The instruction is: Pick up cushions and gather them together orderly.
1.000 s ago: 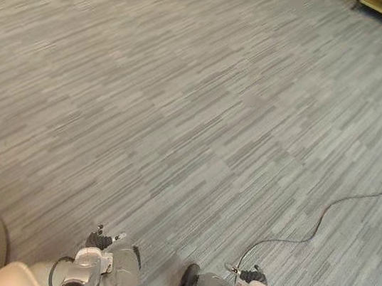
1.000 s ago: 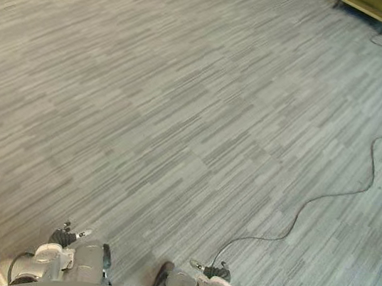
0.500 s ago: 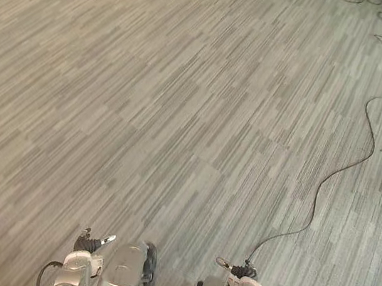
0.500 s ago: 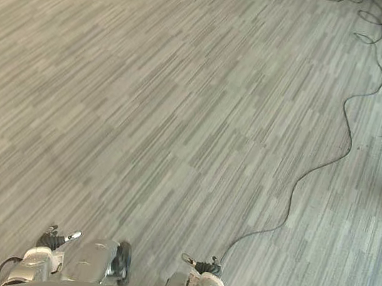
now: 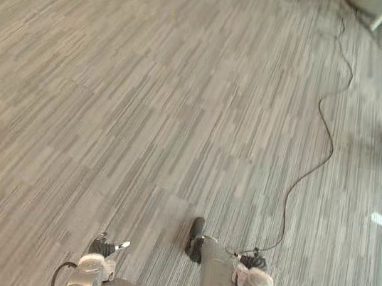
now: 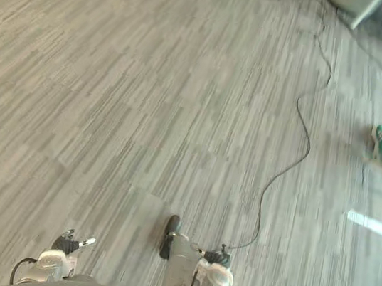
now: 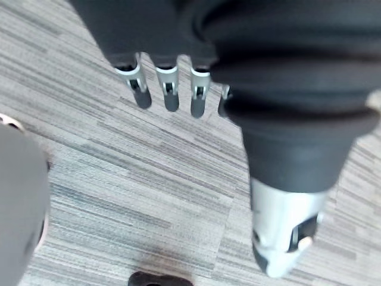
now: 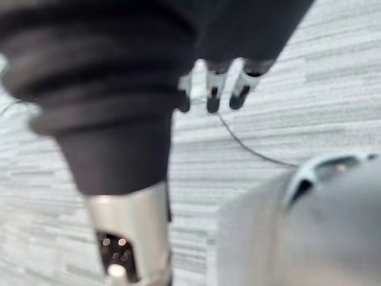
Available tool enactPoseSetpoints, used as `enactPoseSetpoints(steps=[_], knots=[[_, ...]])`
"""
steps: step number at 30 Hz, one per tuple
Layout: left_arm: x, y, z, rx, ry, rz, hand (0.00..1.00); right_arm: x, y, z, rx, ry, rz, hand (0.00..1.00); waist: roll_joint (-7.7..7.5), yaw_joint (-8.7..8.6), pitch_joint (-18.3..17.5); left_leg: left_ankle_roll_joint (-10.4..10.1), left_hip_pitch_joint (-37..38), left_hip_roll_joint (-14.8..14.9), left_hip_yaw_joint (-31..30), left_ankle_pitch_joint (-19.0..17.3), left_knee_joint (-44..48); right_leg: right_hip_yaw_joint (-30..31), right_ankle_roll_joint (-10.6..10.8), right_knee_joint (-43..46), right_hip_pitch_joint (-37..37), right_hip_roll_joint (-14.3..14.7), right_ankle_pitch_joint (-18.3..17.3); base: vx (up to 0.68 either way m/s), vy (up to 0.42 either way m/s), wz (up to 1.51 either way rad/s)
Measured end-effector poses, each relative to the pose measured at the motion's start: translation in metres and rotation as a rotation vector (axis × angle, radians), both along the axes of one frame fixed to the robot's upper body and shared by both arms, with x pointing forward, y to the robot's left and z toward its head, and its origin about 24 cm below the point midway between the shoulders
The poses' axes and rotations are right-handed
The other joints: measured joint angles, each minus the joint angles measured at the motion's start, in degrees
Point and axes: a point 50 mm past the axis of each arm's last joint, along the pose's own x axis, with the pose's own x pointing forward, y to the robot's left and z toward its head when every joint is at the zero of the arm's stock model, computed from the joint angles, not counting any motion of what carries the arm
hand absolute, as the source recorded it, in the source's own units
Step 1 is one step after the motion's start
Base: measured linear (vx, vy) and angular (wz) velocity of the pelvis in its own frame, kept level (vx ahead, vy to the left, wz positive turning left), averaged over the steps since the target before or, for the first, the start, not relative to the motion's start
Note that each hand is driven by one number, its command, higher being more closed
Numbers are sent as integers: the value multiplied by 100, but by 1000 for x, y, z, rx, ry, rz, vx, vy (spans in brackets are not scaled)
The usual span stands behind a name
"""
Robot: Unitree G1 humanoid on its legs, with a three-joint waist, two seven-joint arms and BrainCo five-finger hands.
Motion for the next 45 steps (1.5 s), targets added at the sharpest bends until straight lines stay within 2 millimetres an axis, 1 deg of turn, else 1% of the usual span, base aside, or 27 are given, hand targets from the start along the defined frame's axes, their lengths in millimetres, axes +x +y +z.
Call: enactPoseSetpoints(steps=[1,2,5,7,9,12,15,18,19,20,21,22,25,26,27,28,29,30,31,33,34,35,39,41,42,44,45], knots=[[0,-3,0,-9,-1,5,0,-1,0,0,-1,3,-1,0,40,-19,-13,-42,12,88,-105,190,250,-50,-3,133,102,81,-221,376,-196,5],[1,-5,0,-15,-7,7,0,-2,-1,0,-5,4,-1,0,133,-52,7,19,-196,270,-390,411,1096,-153,-7,152,376,195,-475,460,-231,2],[-4,-3,-1,-16,0,27,0,-9,-2,-3,-7,20,3,0,336,7,-10,-52,-1255,741,-865,2067,3698,-120,-139,-143,1175,583,-890,366,-93,-19],[-8,-1,-2,-16,4,23,0,-13,-2,-4,-17,34,12,0,447,42,-72,32,-1936,957,-759,1587,4931,-36,-197,-342,1571,731,-1012,372,4,-34],[-2,2,2,-5,-32,19,0,-17,-2,-6,-15,50,9,0,369,141,-22,113,-2690,928,-449,1035,5390,142,-132,-757,2171,740,-1084,368,11,-24],[2,4,6,3,-71,18,0,-23,-2,-10,-10,80,7,0,372,207,-35,117,-3450,776,-240,646,5014,267,-69,-1401,2843,695,-1081,372,77,-23],[9,4,10,6,-105,17,0,-24,3,-14,7,110,13,0,330,376,-26,155,-3793,637,104,283,3596,493,222,-1868,3336,567,-982,447,176,-36],[12,4,12,8,-114,15,0,-22,7,-15,16,119,28,0,225,420,-25,-6,-3835,206,271,687,1158,522,409,-2319,3793,262,-1041,458,223,-11],[13,4,12,6,-114,15,0,-24,4,-16,14,128,20,0,180,463,-26,-25,-3668,36,284,1597,215,576,499,-2503,3992,155,-1143,549,287,-7],[17,3,13,9,-125,0,0,-25,7,-19,26,150,24,0,117,526,-29,289,-3580,-115,381,1655,263,721,460,-2623,4148,67,-1173,761,418,-3],[20,10,15,26,-133,-3,0,-18,13,-19,39,147,40,0,60,528,-16,473,-3721,-150,334,1240,691,838,412,-2594,4165,22,-875,531,296,3],[21,12,15,28,-134,2,0,-18,14,-19,40,144,44,0,48,551,-13,544,-3743,-162,313,1117,866,873,454,-2527,4163,-8,-822,424,267,10],[17,20,14,38,-119,15,0,-23,13,-20,33,160,53,0,-150,557,-133,859,-3686,-313,330,569,1461,1156,654,-1691,4078,-244,-917,397,230,14],[14,25,12,49,-102,13,0,-25,12,-21,29,168,56,0,-283,538,-218,883,-3555,-459,364,277,1532,1303,1017,-679,3701,-390,-979,544,286,10],[13,27,12,56,-97,10,0,-25,12,-21,29,169,57,0,-337,527,-236,884,-3482,-518,386,173,1540,1387,1178,-70,3448,-450,-924,500,230,8],[11,30,11,65,-83,-3,0,-26,12,-21,31,170,58,0,-424,467,-224,880,-3299,-628,387,4,1552,1620,1594,1193,2967,-475,-696,457,156,17],[8,34,9,78,-58,-14,0,-30,12,-23,32,180,56,0,-460,391,-227,871,-3063,-697,367,-111,1552,1668,1853,2339,2536,-490,-552,444,124,23],[4,37,7,84,-37,-14,0,-36,11,-25,32,195,53,0,-458,356,-221,881,-2766,-758,370,-159,1494,1511,1818,3208,2240,-535,-565,341,76,21],[2,37,6,85,-26,-13,0,-39,11,-25,32,203,52,0,-457,339,-219,881,-2607,-787,372,-159,1428,1382,1777,3478,2112,-578,-586,324,65,10],[-5,38,3,85,-3,-9,0,-41,9,-25,32,196,48,0,-409,294,-202,882,-2095,-828,367,-159,1076,970,1393,3856,1736,-662,-754,378,40,1],[-7,37,3,83,6,-9,0,-37,7,-23,31,176,59,0,-369,275,-188,885,-1745,-836,311,-161,782,628,1090,3807,1407,-677,-933,273,-3,4],[-7,37,2,81,6,-9,0,-36,7,-22,31,168,61,0,-358,263,-183,891,-1668,-838,266,-164,705,512,1020,3736,1281,-677,-980,322,-44,17],[-4,28,2,59,-1,-9,0,-33,4,-20,26,141,41,0,-321,202,-109,857,-793,-766,68,-189,-1,-87,661,2104,1030,-599,-1333,286,-97,21],[-5,25,1,52,3,-10,0,-31,3,-18,21,131,43,0,-252,178,-112,718,-648,-655,33,-266,-161,-129,624,1328,917,-457,-1289,238,-118,5],[-5,21,1,50,7,-23,0,-25,4,-16,20,110,43,0,-237,120,-97,530,-537,-534,-5,-370,-263,-115,673,-244,810,-282,-869,315,-191,11],[-5,19,0,50,14,-44,0,-26,4,-16,20,109,41,0,-286,98,-82,401,-471,-524,-68,-453,-324,-13,736,-1204,787,-268,-469,322,-207,21],[-3,17,0,49,12,-52,0,-26,2,-16,23,108,27,0,-342,92,-34,276,-297,-528,-160,-601,-345,185,776,-1937,744,-294,-71,369,-236,31]])
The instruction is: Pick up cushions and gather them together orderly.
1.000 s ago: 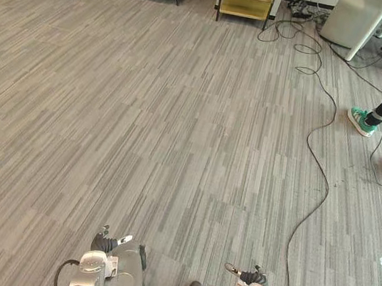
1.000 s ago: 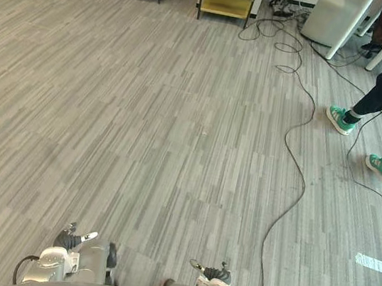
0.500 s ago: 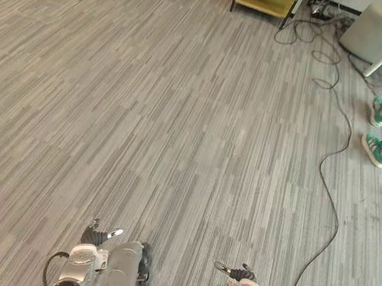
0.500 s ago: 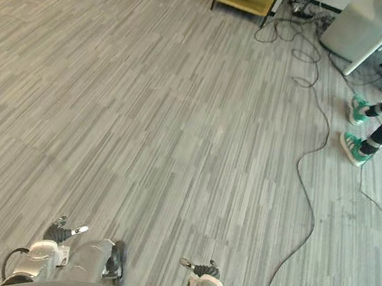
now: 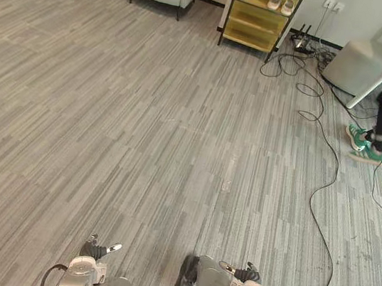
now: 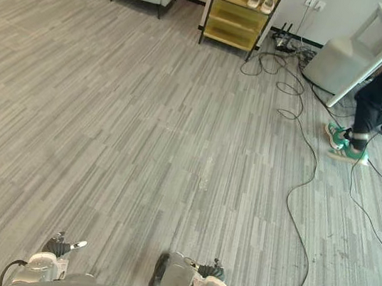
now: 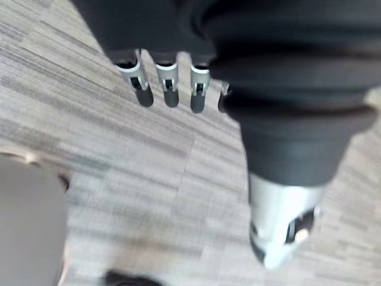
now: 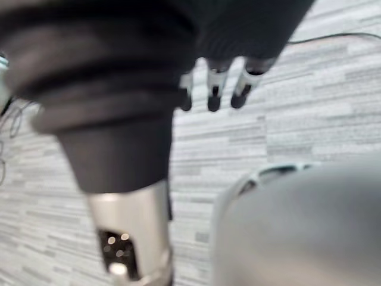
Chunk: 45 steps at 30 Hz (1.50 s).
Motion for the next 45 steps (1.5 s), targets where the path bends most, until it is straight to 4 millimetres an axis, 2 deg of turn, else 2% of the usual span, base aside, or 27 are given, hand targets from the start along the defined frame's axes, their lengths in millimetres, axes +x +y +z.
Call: enactPoseSetpoints(steps=[2,3,4,7,9,10,13,15,18,20,21,22,23,24,27,28,30,31,32,33,34,35,37,39,42,44,45], knots=[[-6,-4,-3,-11,22,2,0,1,-7,2,-11,-8,-16,0,161,-67,-15,-84,334,193,-195,-165,-99,92,-28,351,-28,135,798,516,-290,32],[-6,-7,-4,-14,28,-5,0,3,-10,4,-20,-16,-17,0,235,-78,-8,-101,344,250,-283,-112,-79,99,-75,640,-130,156,759,535,-286,33],[-6,-13,-4,-27,28,-15,0,3,-16,5,-33,-21,-27,0,300,-135,12,-151,369,337,-475,14,11,115,-341,1246,-315,179,521,539,-288,24],[-8,-19,-6,-47,33,-4,0,2,-22,6,-47,-17,-32,0,514,-132,-41,-365,141,711,-781,366,1055,-109,-521,1948,-236,380,-254,549,-275,9],[-6,-18,-5,-52,27,-1,0,2,-19,5,-42,-17,-27,0,589,-228,-29,-438,-479,945,-1044,1155,2557,-288,-604,1832,206,544,-523,560,-219,12],[-8,-16,-5,-56,28,13,0,-1,-17,4,-37,-11,-27,0,618,-220,-33,-575,-980,1134,-1052,1997,3734,-282,-678,1593,605,675,-654,388,-116,-2],[-1,-14,-1,-52,-8,10,0,-7,-13,1,-25,8,-26,0,661,-106,-51,-305,-1802,1463,-510,1530,5340,-201,-751,1085,1357,848,-763,459,-62,-18],[2,-13,2,-49,-35,12,0,-10,-8,-1,-13,18,-21,0,602,-40,-12,-220,-2319,1474,-171,1217,5519,-95,-676,678,1923,841,-816,472,41,-16],[8,-12,6,-42,-67,8,0,-8,-5,-1,-8,18,-9,0,585,7,-13,-185,-3038,1304,192,761,4475,-75,-465,68,2660,672,-811,413,140,-1],[10,-15,7,-42,-77,-3,0,-7,-4,-1,-7,13,-13,0,565,71,-13,-231,-3127,969,363,818,2451,-49,-238,-197,2940,428,-824,465,275,-7],[11,-17,7,-48,-80,-3,0,-7,-3,-1,-6,14,-15,0,581,90,-20,-228,-3086,744,258,1553,997,3,-14,-280,3087,273,-966,448,300,-16],[12,-18,7,-51,-84,-1,0,-8,0,-2,-1,16,-16,0,487,159,-22,-71,-2772,454,402,2012,623,158,86,-331,3222,88,-1024,470,288,-10],[13,-15,8,-43,-87,-3,0,-8,4,-3,7,16,-11,0,393,156,-54,-115,-2739,370,460,1974,556,224,44,-402,3243,31,-990,484,228,-7],[13,-12,8,-40,-90,11,0,-5,10,-3,22,8,-9,0,370,181,-64,111,-2846,378,474,1809,852,276,-132,-545,3271,102,-726,458,191,4],[13,-8,8,-37,-91,26,0,-3,21,-4,51,2,-10,0,295,236,-96,395,-2843,365,495,1394,1588,486,11,-518,3544,-36,-317,375,183,6],[10,-4,8,-29,-83,31,0,-4,28,-5,70,6,-9,0,172,252,-187,473,-2717,252,554,1328,1661,588,40,-278,3549,-133,-289,310,148,-5],[2,-5,4,-32,-54,29,0,-9,27,-6,67,15,-13,0,204,274,-373,413,-2534,175,520,976,1582,823,106,520,3190,-191,-297,300,139,-28],[-4,-8,1,-36,-28,13,0,-14,23,-7,59,24,-22,0,221,246,-488,373,-2300,33,433,575,1280,1000,304,1715,2675,-291,-423,315,161,-20],[-3,-6,1,-30,-27,-1,0,-13,22,-6,58,17,-23,0,121,214,-468,398,-2204,-92,445,522,1271,1128,332,2369,2408,-430,-406,308,137,7],[-3,-2,1,-15,-22,-16,0,-12,18,-4,46,5,-26,0,20,124,-432,412,-1972,-279,455,372,1223,1370,447,3683,1838,-610,5,218,73,22],[-4,-1,1,-12,-14,-17,0,-15,16,-4,41,7,-28,0,43,89,-404,441,-1847,-336,450,308,1224,1416,445,4237,1603,-651,93,370,89,29],[-7,-1,-1,-10,2,-14,0,-21,11,-5,32,20,-38,0,35,23,-378,517,-1444,-382,399,167,1209,1270,313,5212,1251,-666,-58,376,80,27],[-7,-1,-1,-12,5,-16,0,-28,9,-6,40,27,-67,0,45,-23,-369,506,-1064,-389,299,56,1076,913,173,5673,899,-597,-419,345,51,27],[-9,-4,-2,-17,20,-23,0,-24,4,-2,35,-13,-96,0,73,-128,-354,443,-593,-353,150,76,676,197,32,5092,377,-426,-950,351,-5,37],[-11,-8,-3,-32,25,-10,0,-21,3,-1,51,-36,-133,0,181,-147,-310,336,-29,-162,54,103,263,-541,-319,3525,164,-55,-1251,440,-85,27],[-15,-10,-5,-36,37,-11,0,-19,4,-1,52,-44,-133,0,202,-201,-301,184,137,-72,-69,118,93,-646,-399,2340,163,180,-934,469,-146,39],[-17,-6,-5,-27,44,-12,0,-22,5,-2,59,-34,-136,0,99,-200,-334,31,287,-184,-184,112,-20,-607,-911,1562,211,250,58,500,-149,24]])
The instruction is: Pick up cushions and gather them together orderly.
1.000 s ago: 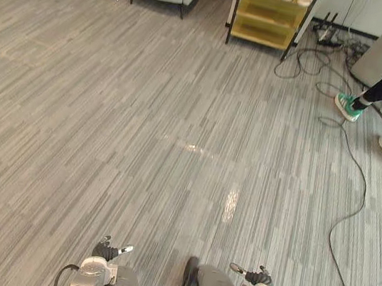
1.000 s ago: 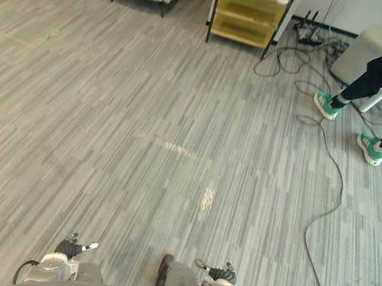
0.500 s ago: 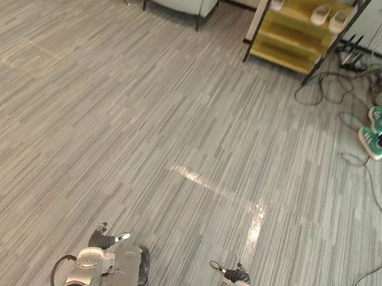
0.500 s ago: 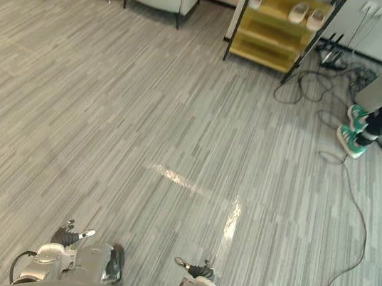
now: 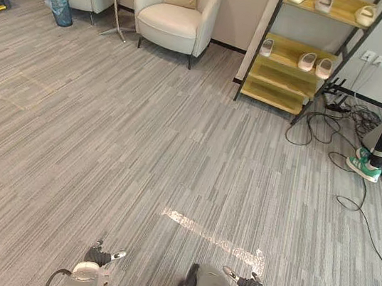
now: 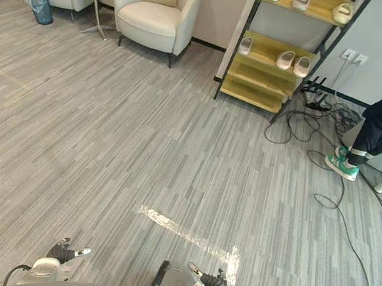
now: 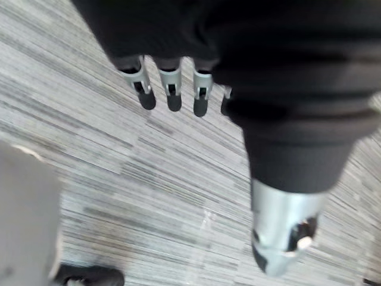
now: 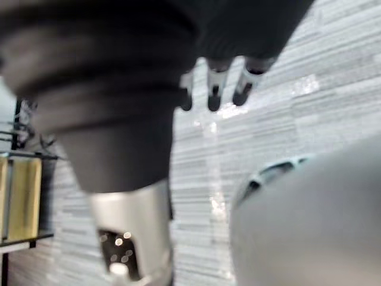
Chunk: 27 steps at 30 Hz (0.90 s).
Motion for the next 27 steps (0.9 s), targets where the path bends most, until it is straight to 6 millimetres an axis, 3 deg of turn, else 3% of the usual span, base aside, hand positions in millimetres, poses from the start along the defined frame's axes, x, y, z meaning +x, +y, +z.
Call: enactPoseSetpoints(steps=[1,2,4,5,7,8,10,11,12,14,18,19,20,21,24,27], knots=[[-2,-5,-2,-16,14,11,0,4,-6,2,-16,-9,2,0,219,52,-21,-104,83,186,-41,-7,-29,-40,-13,88,34,130,-56,600,-174,-5],[-2,-18,-3,-51,16,18,0,6,-13,4,-36,-12,3,0,470,85,-28,-315,36,305,-47,280,65,-40,-47,-11,110,289,-283,478,-137,-27],[-4,-22,-4,-64,23,27,0,7,-16,4,-40,-10,-2,0,567,59,-36,-345,-33,367,-91,483,252,-52,-61,-123,230,388,-359,460,-153,-11],[-4,-23,-4,-66,26,27,0,6,-16,3,-38,-3,-6,0,587,56,-44,-375,-86,403,-133,560,425,-59,-65,-216,322,441,-390,442,-145,-6],[-2,-18,-3,-65,5,45,0,-1,-19,0,-34,31,-16,0,564,122,-16,-545,-785,688,-339,884,2405,-21,-84,-847,1016,688,-488,379,-97,-8],[-2,-17,-2,-64,-2,50,0,-3,-19,-1,-31,41,-17,0,552,142,-8,-562,-974,764,-351,843,2898,-10,-87,-935,1165,720,-507,318,-58,-7],[0,-12,-1,-61,-17,80,0,-5,-17,-2,-30,49,-7,0,533,140,20,-475,-1668,1004,-314,784,4190,18,-151,-1115,1589,803,-718,313,-49,-7],[1,-8,0,-61,-34,90,0,-8,-17,-3,-28,58,-3,0,530,227,25,-328,-2065,1170,-221,710,4698,134,-128,-1161,1829,854,-821,267,-17,-22],[3,-8,2,-62,-46,95,0,-8,-16,-4,-27,63,2,0,525,272,26,-275,-2217,1223,-166,669,4817,193,-110,-1181,1922,860,-858,257,22,-46],[6,-7,3,-61,-64,90,0,-9,-15,-5,-19,78,-2,0,521,349,26,-251,-2624,1249,-175,520,4467,395,32,-1366,2266,841,-810,267,81,-59],[13,-11,5,-53,-71,38,0,-10,-16,-7,-10,98,-25,0,468,390,48,-384,-2783,792,-461,499,1982,712,375,-1567,2555,546,-761,247,184,-47],[13,-11,5,-50,-68,27,0,-13,-17,-8,-12,104,-33,0,478,381,43,-423,-2732,691,-606,688,1472,753,460,-1564,2587,507,-795,294,285,-28],[14,-11,5,-44,-68,7,0,-22,-20,-10,-14,128,-48,0,484,403,27,-262,-2546,495,-734,1331,1016,893,651,-1546,2640,438,-896,278,315,-11],[16,-8,5,-24,-67,-24,0,-22,-14,-11,-2,136,-52,0,308,372,16,-252,-2459,296,-729,1337,928,964,701,-1614,2660,258,-869,209,245,-5],[21,0,7,1,-75,-40,0,-23,-5,-14,23,143,-60,0,123,409,36,-112,-2393,93,-605,1252,944,1014,742,-1739,2786,43,-792,188,214,0],[17,3,6,17,-58,-44,0,-24,-5,-14,27,144,-76,0,135,405,29,-41,-2127,-15,-496,1297,690,1152,731,-1759,2850,-66,-754,82,110,-16]])
